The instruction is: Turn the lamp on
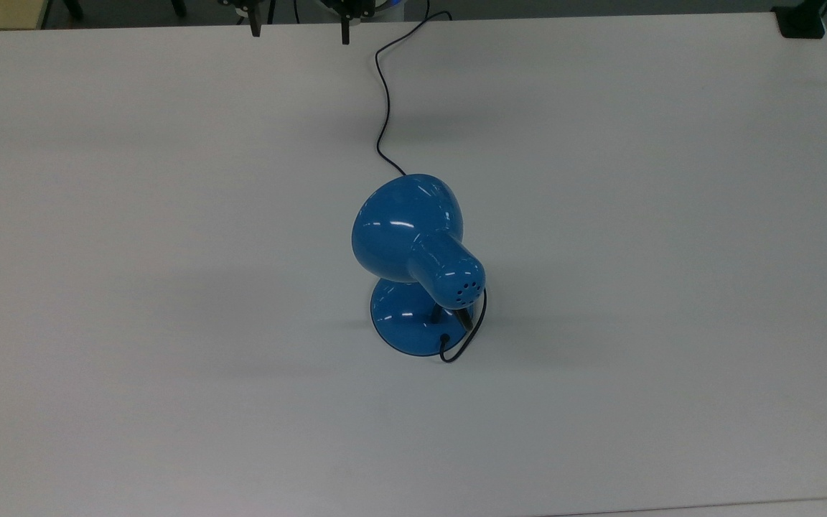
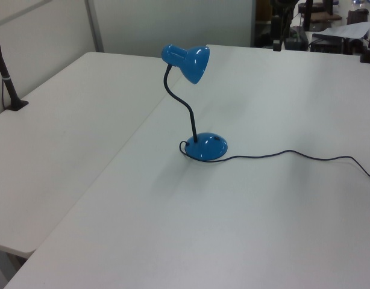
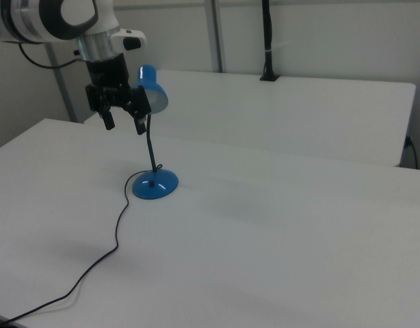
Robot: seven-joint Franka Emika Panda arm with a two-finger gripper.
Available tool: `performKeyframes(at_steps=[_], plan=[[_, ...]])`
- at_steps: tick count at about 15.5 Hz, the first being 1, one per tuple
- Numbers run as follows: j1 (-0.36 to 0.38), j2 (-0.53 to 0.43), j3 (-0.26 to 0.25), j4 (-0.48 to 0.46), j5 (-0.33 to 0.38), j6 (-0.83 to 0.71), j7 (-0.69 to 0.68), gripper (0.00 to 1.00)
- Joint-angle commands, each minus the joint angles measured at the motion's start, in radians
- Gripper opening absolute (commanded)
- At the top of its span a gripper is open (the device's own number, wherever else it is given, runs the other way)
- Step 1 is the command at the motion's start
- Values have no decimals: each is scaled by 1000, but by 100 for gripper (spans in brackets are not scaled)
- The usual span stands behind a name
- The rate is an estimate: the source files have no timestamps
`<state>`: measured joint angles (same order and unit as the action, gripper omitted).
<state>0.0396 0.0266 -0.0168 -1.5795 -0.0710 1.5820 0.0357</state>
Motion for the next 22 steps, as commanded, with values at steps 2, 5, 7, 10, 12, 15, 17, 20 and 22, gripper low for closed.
performKeyframes(at_steps=[2,5,7,10,12,15,17,20,22], plan=[[2,-4,-5,6,-12,-13,4,100],[2,-2,-5,7,-12,-13,4,100],[2,-2,-5,7,-12,-13,3,100],[2,-4,-5,7,-12,-14,4,100],[2,-4,-5,7,-12,-14,4,100],[2,-4,-5,7,-12,-14,4,100],[2,-4,-5,7,-12,-16,4,100],[3,-4,-5,6,-12,-17,4,100],[3,-4,-5,6,-12,-16,3,91]])
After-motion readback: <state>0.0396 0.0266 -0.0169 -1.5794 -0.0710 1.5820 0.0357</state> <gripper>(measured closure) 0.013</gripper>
